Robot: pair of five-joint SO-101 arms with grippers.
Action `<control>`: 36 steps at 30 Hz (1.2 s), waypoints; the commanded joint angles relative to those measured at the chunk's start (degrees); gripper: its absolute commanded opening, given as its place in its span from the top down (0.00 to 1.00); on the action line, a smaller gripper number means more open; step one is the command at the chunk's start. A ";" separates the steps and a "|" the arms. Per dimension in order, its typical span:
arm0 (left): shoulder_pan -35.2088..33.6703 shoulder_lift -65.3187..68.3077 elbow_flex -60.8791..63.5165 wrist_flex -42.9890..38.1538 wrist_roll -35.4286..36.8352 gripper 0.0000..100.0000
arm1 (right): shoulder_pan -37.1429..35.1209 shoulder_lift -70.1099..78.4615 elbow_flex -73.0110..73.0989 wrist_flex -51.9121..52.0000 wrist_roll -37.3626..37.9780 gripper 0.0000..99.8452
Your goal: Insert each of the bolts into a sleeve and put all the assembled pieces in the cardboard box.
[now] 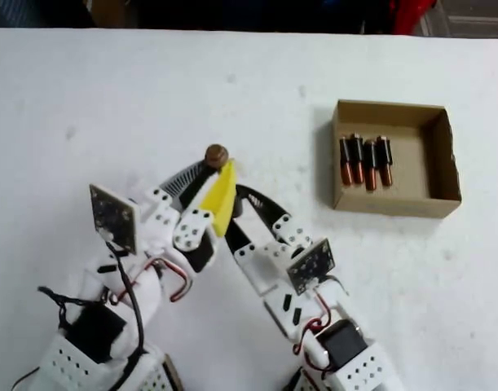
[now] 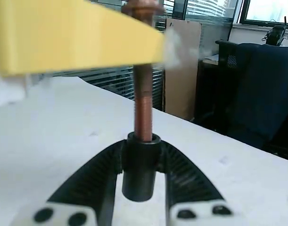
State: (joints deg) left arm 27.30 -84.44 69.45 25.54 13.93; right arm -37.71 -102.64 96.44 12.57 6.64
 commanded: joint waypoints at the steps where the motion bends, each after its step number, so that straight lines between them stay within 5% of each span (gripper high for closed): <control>1: 3.30 -1.01 -0.70 3.25 1.05 0.98 | -0.31 -0.48 0.44 -1.10 -0.09 0.98; 22: 4.18 -0.92 -0.53 15.03 0.70 0.98 | -0.04 -0.48 0.44 0.57 -0.09 0.98; 36: 5.49 -1.10 3.96 12.92 0.62 0.97 | -0.04 -0.48 0.44 0.84 -0.09 0.98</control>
State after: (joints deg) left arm 30.73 -85.58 72.35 38.73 14.02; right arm -38.07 -102.37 96.44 13.54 6.81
